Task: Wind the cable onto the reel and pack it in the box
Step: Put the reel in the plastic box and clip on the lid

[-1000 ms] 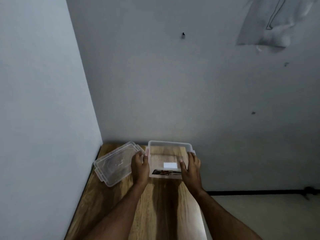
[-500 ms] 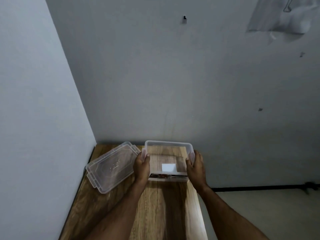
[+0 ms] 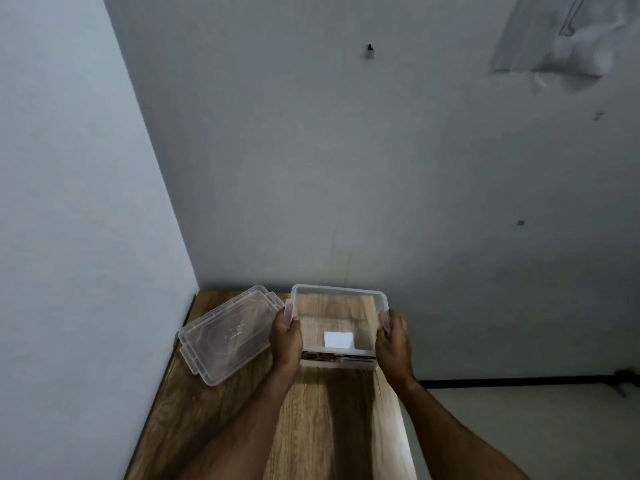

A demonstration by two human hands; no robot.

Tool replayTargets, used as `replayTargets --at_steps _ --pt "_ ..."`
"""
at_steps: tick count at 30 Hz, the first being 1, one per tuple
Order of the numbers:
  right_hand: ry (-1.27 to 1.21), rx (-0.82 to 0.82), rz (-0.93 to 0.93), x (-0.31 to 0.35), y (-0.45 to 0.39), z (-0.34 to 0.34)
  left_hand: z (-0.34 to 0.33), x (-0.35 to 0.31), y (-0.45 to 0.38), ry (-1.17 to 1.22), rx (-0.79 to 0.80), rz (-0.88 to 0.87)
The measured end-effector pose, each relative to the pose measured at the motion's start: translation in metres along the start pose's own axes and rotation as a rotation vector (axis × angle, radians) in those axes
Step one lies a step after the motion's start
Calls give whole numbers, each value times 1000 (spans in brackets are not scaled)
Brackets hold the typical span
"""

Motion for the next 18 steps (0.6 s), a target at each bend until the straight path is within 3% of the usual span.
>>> replayTargets --at_steps 18 --pt "-33 10 68 7 103 48 47 -38 105 -22 -1 -142"
Point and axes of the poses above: each hand's wrist, its own y-axis away from the middle knuckle, its own z-axis out of the back of the hand, x = y × z, the point moved 7 cm from there along -y, towards the middle knuckle, and after that the axes turned 7 degrees about -z, right-handed, at the moved point
